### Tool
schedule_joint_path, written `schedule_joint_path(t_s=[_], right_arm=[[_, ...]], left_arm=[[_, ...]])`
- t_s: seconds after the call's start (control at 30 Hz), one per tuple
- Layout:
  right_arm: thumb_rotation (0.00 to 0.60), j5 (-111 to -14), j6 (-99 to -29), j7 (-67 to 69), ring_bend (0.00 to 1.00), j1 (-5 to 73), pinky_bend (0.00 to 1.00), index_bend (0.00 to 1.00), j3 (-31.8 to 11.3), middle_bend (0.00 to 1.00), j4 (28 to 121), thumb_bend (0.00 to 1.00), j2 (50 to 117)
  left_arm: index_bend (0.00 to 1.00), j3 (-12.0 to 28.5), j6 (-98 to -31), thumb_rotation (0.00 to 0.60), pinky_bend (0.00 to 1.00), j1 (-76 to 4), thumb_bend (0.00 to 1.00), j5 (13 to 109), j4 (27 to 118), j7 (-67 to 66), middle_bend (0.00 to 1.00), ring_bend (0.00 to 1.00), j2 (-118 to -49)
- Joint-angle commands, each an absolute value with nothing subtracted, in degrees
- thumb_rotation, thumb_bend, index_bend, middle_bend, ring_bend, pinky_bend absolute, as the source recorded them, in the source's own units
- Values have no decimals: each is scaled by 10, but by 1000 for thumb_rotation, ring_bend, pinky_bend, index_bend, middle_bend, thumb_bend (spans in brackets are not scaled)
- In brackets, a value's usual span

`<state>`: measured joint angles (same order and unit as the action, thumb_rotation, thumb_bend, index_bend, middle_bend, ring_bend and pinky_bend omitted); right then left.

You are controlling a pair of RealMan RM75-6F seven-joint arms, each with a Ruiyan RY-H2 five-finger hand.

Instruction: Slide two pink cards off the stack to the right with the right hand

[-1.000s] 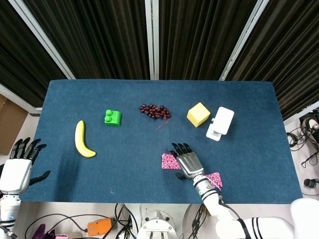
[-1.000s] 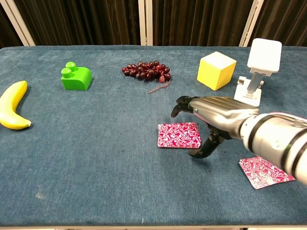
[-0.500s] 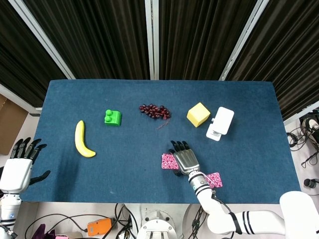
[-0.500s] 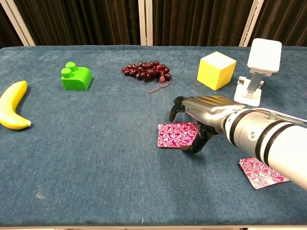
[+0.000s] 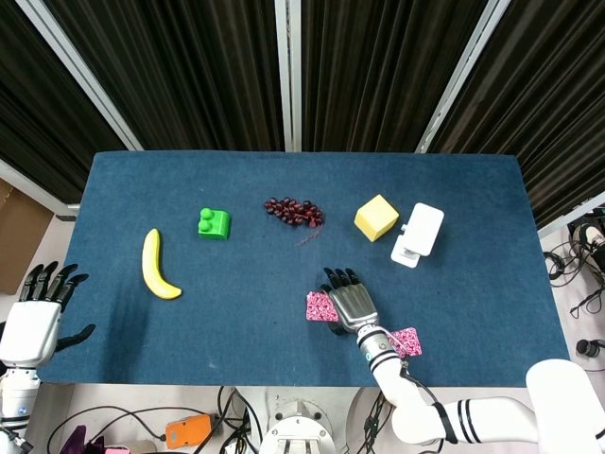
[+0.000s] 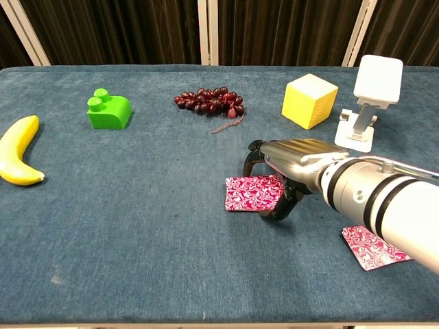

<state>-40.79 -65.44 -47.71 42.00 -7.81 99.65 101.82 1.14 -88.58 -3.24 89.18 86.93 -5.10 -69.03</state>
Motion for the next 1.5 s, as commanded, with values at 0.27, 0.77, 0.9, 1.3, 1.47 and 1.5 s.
schedule_joint_path(t_s=[0.27,0.77,0.9,1.3,1.47,1.5], right_arm=[[600,-416,-665,-471,0,423,0,393,-72,56,990,478,1023],[600,-440,-676,-460,0,423,0,449,-68,58,1026,482,991],[600,-472,-685,-444,0,410,0,459,-55,65,1060,485,947],[600,-543,-676,-365,0,354,0,457,10,66,1039,485,843],[600,-555,-654,-340,0,346,0,426,15,66,1009,484,841],[600,-556,-650,-339,0,346,0,418,16,66,1005,484,842]], left_arm=[[210,11,-886,600,1,-32,67,891,861,-44,122,17,-693],[210,11,-885,600,1,-34,67,892,861,-44,122,16,-694],[210,12,-885,600,1,-34,67,892,862,-44,123,16,-693],[210,9,-879,600,1,-39,67,897,865,-49,122,16,-699],[210,8,-879,600,1,-39,67,898,870,-56,122,16,-699],[211,8,-879,600,1,-39,68,898,871,-57,122,16,-699]])
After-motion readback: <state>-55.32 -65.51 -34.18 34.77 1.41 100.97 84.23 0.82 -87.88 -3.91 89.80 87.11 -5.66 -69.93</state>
